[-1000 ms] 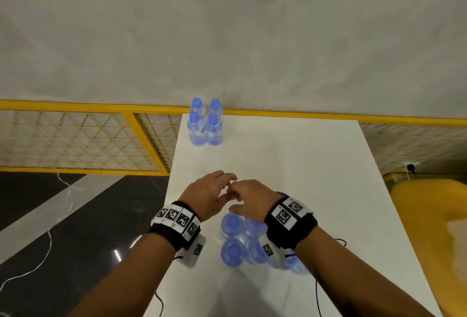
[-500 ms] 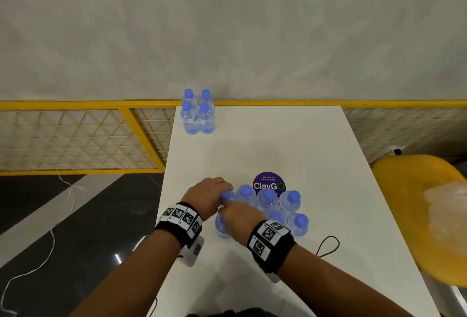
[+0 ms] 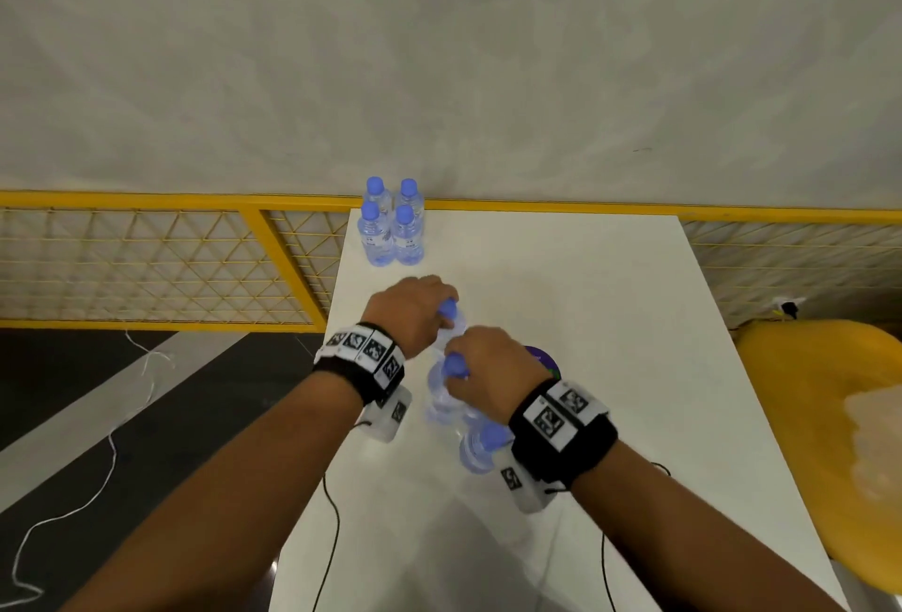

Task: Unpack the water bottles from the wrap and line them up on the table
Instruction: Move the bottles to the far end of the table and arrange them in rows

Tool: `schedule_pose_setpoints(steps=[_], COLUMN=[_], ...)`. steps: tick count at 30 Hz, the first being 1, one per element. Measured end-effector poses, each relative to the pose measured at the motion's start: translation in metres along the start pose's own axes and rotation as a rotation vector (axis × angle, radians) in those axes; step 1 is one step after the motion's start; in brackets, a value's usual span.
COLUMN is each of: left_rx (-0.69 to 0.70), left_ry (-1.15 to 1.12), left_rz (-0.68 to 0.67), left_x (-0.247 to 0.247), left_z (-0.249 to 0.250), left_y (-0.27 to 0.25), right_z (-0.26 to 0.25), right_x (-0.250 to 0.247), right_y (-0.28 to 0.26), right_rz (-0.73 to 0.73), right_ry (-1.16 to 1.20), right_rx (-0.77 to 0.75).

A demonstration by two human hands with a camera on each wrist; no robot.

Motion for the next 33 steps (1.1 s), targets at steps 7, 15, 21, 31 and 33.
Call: schedule_pose_setpoints(steps=[7,15,21,31,33], left_rx=[-0.068,-0.153,-0.196,-0.184,-0.171], left_ry=[0.084,0.187,0.187,0.074,0.096], left_rz=[-0.022,-0.041,-0.091,-0.098,-0.102], left_x=[-0.045,-0.042,-0.016,-0.004,-0.003], left_z=[-0.019,-0.073,-0.109,-0.121,-0.121], left_y=[0.115,0.228,0.268,0.279,0.278], right_z=[0.033,0.099,0.132,0.133,0.133], right_x=[-0.067,-0.057,-0.042,-0.041,-0.037], right_y=[0.075,0.185,0.245,0.296,0.297], right_rz=[0.156,0.146,0.141,0.158,0.163], right_ry=[0.109,0.13,0.135,0.258,0.262], right_rx=[0.105,0.261,0.309,0.269,0.292])
Point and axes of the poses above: each hand's wrist, its own y-axis towards the middle knuckle, its own x-axis out of the palm, z = x × y, the point moved 4 cm from there along y, towards the middle knuckle, and after that the axes turned 1 degree about -x, right-handed, at the moved point
